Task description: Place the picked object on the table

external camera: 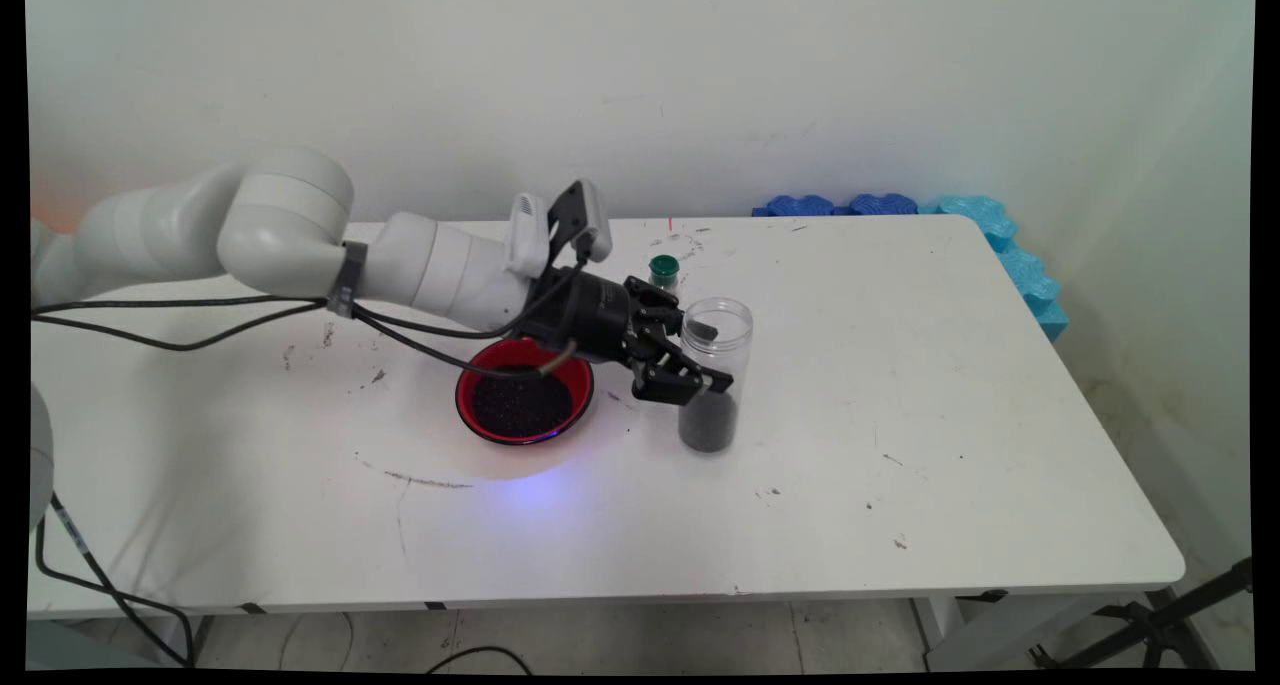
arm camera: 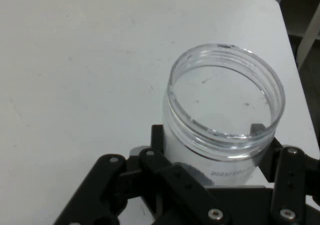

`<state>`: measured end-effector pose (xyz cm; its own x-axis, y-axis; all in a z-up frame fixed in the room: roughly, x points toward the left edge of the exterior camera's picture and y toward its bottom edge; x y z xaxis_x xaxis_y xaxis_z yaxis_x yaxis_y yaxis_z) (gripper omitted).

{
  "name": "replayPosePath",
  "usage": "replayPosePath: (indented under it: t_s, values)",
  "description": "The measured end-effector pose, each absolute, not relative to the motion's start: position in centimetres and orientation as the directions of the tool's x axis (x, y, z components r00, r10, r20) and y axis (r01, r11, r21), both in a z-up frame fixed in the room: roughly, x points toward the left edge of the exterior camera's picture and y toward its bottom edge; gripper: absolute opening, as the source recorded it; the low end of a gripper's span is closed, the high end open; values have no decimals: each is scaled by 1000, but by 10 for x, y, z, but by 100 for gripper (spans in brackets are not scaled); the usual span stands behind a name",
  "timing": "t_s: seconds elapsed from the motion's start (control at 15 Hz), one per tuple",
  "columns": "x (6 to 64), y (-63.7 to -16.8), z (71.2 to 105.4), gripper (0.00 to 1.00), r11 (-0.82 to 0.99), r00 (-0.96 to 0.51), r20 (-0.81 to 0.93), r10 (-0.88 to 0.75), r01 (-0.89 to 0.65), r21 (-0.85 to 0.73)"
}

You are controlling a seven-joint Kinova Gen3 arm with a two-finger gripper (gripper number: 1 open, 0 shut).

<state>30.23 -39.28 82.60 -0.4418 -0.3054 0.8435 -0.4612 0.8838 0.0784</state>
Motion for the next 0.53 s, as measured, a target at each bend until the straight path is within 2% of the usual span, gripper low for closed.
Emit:
replayPosePath:
  t_s: [0.53]
  values:
    - [294, -392, 807, 0, 881, -455, 835, -310, -467, 73]
